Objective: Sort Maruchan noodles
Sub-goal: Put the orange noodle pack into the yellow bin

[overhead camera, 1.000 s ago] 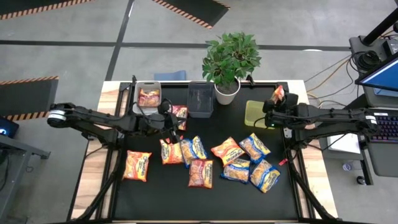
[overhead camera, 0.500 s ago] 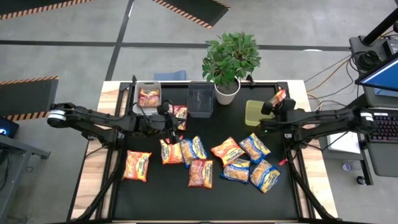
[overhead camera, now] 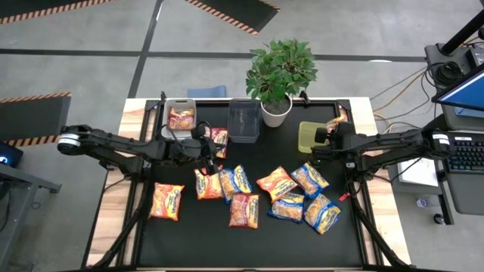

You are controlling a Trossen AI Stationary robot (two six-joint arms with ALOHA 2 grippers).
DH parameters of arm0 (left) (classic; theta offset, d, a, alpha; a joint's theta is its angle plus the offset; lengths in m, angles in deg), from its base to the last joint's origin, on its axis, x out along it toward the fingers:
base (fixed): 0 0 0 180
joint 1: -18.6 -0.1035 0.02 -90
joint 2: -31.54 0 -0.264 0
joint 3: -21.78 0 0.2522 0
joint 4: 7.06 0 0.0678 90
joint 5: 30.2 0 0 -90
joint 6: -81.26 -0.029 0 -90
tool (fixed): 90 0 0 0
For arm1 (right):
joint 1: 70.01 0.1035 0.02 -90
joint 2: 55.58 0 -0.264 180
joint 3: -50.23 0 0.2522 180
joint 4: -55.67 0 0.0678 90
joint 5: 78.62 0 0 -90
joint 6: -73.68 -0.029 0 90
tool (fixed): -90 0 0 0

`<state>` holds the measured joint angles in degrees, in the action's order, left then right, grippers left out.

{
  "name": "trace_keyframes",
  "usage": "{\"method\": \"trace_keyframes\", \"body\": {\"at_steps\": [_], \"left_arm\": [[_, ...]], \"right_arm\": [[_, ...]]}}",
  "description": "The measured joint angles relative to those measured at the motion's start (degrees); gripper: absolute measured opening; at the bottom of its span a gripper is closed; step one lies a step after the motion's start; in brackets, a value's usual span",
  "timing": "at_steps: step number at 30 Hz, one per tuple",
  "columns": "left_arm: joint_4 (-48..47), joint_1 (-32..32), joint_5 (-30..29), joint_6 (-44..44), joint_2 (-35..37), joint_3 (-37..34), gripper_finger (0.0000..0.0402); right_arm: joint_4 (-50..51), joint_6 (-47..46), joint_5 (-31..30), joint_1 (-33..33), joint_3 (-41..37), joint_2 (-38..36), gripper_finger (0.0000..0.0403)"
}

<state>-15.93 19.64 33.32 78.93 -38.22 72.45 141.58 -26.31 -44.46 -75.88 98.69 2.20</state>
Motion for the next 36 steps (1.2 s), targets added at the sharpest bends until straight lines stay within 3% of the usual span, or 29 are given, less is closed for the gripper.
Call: {"method": "trace_keyframes", "body": {"at_steps": [27,31,36], "left_arm": [[-0.28,0.00,0.00,0.00,0.00,0.00,0.0000],[-0.26,0.00,0.00,0.02,0.00,0.00,0.0000],[-0.26,0.02,0.01,0.07,0.00,0.00,0.0000]], "right_arm": [[8.32,6.17,2.17,0.00,10.20,-0.79,0.0013],[8.32,6.55,4.96,0.00,10.02,-0.69,0.0013],[8.34,4.90,3.92,-0.02,8.65,0.23,0.0013]]}}
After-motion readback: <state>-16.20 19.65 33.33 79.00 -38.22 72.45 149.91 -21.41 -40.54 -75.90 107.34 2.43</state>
